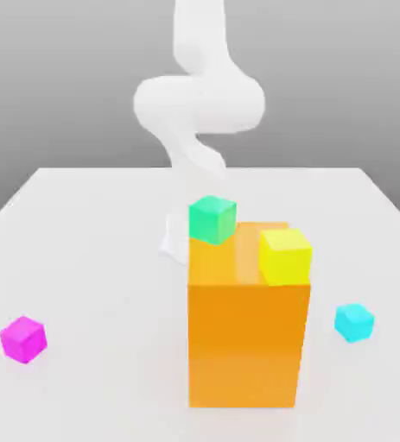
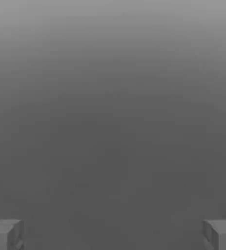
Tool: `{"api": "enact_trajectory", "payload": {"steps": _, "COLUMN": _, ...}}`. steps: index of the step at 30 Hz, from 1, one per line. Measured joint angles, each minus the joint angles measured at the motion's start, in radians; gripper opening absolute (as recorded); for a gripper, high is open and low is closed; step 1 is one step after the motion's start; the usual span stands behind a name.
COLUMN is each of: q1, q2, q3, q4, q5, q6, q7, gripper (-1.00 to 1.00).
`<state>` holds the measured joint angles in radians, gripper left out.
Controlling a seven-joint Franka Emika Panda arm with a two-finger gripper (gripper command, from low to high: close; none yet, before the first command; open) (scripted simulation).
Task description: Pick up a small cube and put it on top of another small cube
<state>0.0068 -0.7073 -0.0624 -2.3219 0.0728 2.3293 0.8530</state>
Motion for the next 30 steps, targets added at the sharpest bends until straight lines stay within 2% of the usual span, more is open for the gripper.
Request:
{"api": "enact_trajectory", "payload": {"steps": 10, "q1": -0.01, "q2": 0.036, "q3": -0.018, "q4": -0.024, "q5": 0.029, "q6": 0.016, "q7": 0.035, "gripper": 0.0}}
{"api": "enact_trajectory", "payload": {"steps": 16, "q1": -0.082, "q2": 0.212, "q3": -0.079, "q4": -0.14, "q5": 0.137, "q6": 0.102, "q7": 0.225, "gripper": 0.0}}
{"api": "enact_trajectory", "payload": {"steps": 24, "q1": -0.218, "q2": 0.541, "q3": -0.156, "q4": -0.256, "q5": 0.219, "q6": 0.265, "q7": 0.587, "gripper": 0.0}}
{"api": "enact_trajectory", "payload": {"steps": 30, "q1": -0.343, "q2": 0.796, "q3": -0.263, "q4": -0.296, "q5": 0.119, "q6": 0.411, "q7": 0.994, "gripper": 0.0}}
